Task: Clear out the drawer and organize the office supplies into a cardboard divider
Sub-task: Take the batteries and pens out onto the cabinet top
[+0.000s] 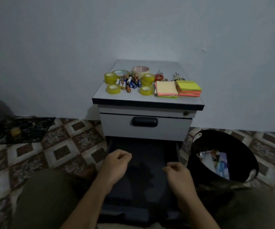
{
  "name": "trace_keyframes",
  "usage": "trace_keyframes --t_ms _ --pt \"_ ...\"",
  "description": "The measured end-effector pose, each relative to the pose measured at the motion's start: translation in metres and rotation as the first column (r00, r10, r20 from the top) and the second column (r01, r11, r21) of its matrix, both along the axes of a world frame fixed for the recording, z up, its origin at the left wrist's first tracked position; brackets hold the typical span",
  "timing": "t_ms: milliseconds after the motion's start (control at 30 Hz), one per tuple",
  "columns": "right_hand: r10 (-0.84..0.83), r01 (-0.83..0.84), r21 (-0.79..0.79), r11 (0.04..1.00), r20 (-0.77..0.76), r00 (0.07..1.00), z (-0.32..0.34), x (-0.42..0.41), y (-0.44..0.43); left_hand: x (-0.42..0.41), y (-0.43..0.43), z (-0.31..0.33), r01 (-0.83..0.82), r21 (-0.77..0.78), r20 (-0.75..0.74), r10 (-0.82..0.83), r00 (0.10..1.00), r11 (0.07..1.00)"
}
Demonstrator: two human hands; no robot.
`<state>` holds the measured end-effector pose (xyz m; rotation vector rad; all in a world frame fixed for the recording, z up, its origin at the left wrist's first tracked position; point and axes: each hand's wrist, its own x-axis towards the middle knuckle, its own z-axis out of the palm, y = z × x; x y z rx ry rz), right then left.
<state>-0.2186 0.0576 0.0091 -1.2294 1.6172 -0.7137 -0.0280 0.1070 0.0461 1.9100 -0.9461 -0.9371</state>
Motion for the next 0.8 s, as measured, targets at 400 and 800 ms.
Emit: trace_keyframes --t_ms 400,800 --pt "-0.019 0.025 0.219 0.975 -0.03 0.999 -0.025 -0.001 0.04 -0.013 0.035 -0.054 0.006 0.262 -0.102 0.022 0.995 0.965" --pt "-0.096 0.082 0.112 0.99 0.125 0.987 -0.025 0.006 0.024 -0.025 0.022 -0.049 -0.141 0.06 -0.178 0.149 0.973 0.988"
